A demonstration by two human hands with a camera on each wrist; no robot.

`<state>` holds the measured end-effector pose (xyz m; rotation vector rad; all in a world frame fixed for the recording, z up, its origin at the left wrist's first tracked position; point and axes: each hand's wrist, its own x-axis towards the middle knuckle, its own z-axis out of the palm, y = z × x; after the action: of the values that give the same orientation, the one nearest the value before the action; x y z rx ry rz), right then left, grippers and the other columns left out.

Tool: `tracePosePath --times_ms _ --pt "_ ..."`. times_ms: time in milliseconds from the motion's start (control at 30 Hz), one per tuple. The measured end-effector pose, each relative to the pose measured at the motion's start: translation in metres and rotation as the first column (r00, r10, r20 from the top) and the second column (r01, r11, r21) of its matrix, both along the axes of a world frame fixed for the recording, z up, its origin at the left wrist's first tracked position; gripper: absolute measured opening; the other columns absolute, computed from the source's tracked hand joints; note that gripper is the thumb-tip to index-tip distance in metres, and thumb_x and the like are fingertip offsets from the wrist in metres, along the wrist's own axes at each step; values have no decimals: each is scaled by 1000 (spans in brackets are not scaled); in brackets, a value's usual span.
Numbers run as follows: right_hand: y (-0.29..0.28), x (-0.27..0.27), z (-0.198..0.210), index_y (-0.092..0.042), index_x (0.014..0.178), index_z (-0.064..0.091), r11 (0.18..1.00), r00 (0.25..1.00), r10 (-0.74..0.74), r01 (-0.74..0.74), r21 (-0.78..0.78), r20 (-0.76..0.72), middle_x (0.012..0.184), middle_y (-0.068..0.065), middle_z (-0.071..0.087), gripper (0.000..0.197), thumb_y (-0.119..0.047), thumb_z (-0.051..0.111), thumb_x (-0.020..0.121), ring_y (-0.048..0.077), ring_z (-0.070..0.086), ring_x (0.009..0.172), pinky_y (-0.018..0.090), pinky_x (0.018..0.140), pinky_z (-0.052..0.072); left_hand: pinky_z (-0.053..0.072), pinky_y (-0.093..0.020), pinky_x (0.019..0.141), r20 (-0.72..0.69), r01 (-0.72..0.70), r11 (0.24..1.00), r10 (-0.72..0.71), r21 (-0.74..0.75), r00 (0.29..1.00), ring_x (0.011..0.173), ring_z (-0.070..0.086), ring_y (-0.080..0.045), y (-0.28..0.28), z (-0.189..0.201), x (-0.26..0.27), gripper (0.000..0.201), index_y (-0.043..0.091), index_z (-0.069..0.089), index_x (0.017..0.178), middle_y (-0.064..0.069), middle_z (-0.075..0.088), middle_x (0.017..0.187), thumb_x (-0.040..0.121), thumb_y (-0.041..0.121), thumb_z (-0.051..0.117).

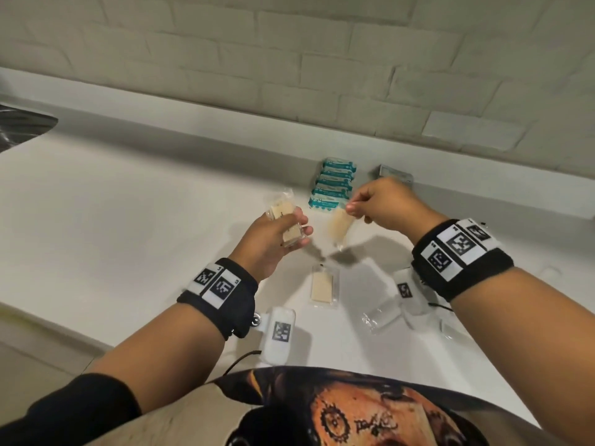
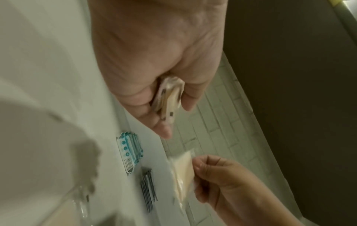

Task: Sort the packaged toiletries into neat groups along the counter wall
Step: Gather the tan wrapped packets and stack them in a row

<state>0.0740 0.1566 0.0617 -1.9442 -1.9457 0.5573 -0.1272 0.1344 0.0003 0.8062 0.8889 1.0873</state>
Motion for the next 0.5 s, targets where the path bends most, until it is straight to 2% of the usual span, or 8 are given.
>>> tracePosePath --times_ms 100,167,233,300,400,433,500 --pt "-3 -4 -10 -13 88 69 994 994 74 -67 -88 76 88 3 68 16 -27 63 91 18 58 79 30 72 46 57 -35 82 123 -16 995 28 -94 992 101 65 -32 0 -4 -4 23 4 54 118 -13 63 105 96 6 45" --pt "-8 -13 -18 -13 91 64 980 972 167 -146 -133 163 88 1 63 18 -27 55 95 17 55 81 28 70 42 56 -37 86 169 -2 993 22 -121 985 109 63 -36 -3 -4 -6 30 2 51 123 -16 63 113 96 1 39" --pt "-14 -23 -30 -17 89 60 950 927 286 -242 -197 241 82 -6 56 15 -28 52 97 12 51 76 25 64 36 55 -38 88 169 10 994 8 -106 986 110 62 -35 -4 -6 -8 29 2 51 123 -17 65 116 96 -1 41" --pt "-17 -33 -44 -17 93 63 914 881 378 -305 -267 286 84 -6 57 14 -28 54 96 8 49 71 22 60 35 53 -39 92 120 9 996 1 -85 993 110 63 -33 -5 -8 -9 27 2 53 122 -16 67 115 95 1 49" --pt "-17 -43 -61 -17 106 67 887 846 430 -330 -323 316 100 -1 64 21 -30 58 93 15 56 85 26 73 44 53 -41 94 58 -23 997 28 -79 998 104 66 -33 -6 -12 -12 27 -1 58 116 -16 70 107 90 3 61" --pt "-15 -43 -63 -19 110 67 890 841 426 -324 -321 333 105 0 65 24 -32 58 92 17 57 90 29 78 46 55 -40 90 48 -41 996 45 -81 998 97 68 -31 -6 -12 -13 22 -1 61 110 -13 72 98 88 3 63" --pt "-14 -41 -58 -22 113 65 914 865 382 -303 -268 325 108 -2 65 26 -34 57 92 17 59 94 31 83 49 60 -33 74 29 -77 993 80 -88 996 84 68 -24 -6 -12 -16 10 0 65 95 -4 72 80 86 4 67"
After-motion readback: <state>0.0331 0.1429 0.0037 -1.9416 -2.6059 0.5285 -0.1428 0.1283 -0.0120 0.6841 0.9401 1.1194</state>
